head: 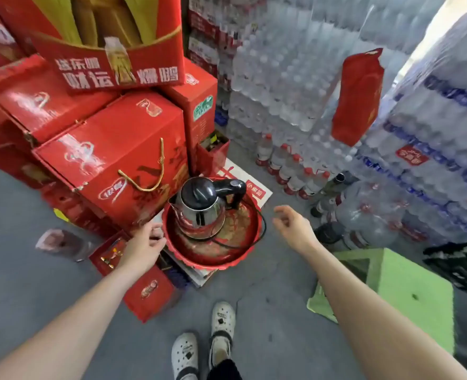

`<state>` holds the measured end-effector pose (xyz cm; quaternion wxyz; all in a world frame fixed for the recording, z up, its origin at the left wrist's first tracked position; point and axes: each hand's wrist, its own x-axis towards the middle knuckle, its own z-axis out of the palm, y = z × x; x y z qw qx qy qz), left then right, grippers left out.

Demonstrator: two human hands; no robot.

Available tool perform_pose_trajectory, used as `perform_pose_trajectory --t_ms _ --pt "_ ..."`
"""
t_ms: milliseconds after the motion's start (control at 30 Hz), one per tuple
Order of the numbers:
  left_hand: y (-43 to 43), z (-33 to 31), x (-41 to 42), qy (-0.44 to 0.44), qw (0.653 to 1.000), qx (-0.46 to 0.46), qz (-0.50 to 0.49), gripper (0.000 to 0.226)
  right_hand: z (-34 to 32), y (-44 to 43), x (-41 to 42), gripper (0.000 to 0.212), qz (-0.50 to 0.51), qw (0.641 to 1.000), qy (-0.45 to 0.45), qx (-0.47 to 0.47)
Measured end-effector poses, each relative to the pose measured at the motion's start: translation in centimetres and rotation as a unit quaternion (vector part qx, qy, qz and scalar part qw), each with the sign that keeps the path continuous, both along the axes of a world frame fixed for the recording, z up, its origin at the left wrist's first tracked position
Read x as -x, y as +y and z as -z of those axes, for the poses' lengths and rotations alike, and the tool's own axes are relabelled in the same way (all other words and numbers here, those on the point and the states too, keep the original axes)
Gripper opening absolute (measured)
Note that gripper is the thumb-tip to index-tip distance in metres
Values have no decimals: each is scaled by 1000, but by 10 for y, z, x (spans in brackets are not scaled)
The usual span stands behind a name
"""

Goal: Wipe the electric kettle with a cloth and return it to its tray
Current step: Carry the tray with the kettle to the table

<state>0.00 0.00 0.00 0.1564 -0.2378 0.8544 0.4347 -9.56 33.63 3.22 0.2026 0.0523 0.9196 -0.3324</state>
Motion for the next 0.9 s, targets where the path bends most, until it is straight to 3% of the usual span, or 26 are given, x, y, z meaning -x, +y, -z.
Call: perform_pose_trajectory --t_ms 233,500,667,900 --pt "5 103 34 -40 996 37 -73 41 111 -5 80 44 55 998 -29 -26" --pt "-4 175 71 -101 974 13 -202 72 184 -12 122 44 13 994 -107 -14" --pt "7 176 86 -85 952 -77 -283 40 194 -19 123 45 92 979 -162 86" --pt "11 174 85 -67 926 -170 -329 45 199 -21 109 32 211 952 -162 155"
